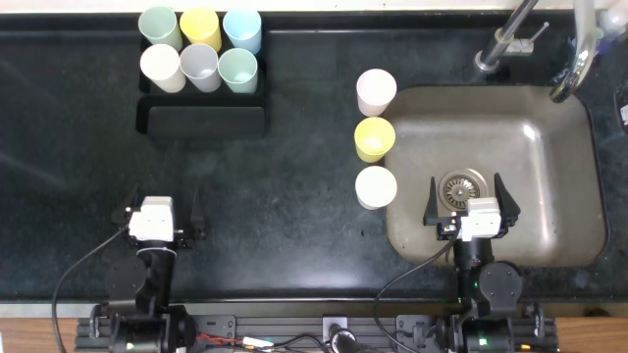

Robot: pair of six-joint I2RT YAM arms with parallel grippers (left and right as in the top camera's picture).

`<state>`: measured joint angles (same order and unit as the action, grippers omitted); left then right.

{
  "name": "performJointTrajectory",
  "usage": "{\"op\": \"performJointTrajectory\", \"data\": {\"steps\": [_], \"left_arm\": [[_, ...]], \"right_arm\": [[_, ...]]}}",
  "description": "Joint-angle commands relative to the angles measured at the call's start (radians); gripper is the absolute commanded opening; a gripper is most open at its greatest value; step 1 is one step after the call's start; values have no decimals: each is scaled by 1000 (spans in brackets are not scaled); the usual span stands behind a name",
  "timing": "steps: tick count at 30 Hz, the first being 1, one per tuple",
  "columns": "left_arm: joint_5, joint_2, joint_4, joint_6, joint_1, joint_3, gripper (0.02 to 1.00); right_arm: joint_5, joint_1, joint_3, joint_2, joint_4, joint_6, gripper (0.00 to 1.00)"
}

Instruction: Store Cups

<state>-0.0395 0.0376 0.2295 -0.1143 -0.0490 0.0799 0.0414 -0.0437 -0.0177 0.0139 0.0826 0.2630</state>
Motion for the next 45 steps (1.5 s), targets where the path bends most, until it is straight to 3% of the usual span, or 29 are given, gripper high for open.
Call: {"op": "performJointTrajectory", "data": {"steps": [1,8,12,17,21,30,45], "left_arm": [[-64,195,-3,135,58,195,1000],[-101,908,69,393,179,885,1000],[-94,1385,357,438,302,1511,1000],[64,2012,811,522,521,2443,1000],[69,2361,992,653,597,2893,1000],[61,2571,1101,851,630,2951,1000],[-11,2591,1165,913,636,2858,1000]], "right_arm": [[0,0,13,-10,-5,0,998],[0,0,13,-10,-5,0,998],[0,0,13,-10,-5,0,998],[0,0,13,-10,-5,0,998],[0,0,13,-10,-5,0,998],[0,0,13,-10,-6,0,998],[0,0,13,-10,-5,0,998]]}}
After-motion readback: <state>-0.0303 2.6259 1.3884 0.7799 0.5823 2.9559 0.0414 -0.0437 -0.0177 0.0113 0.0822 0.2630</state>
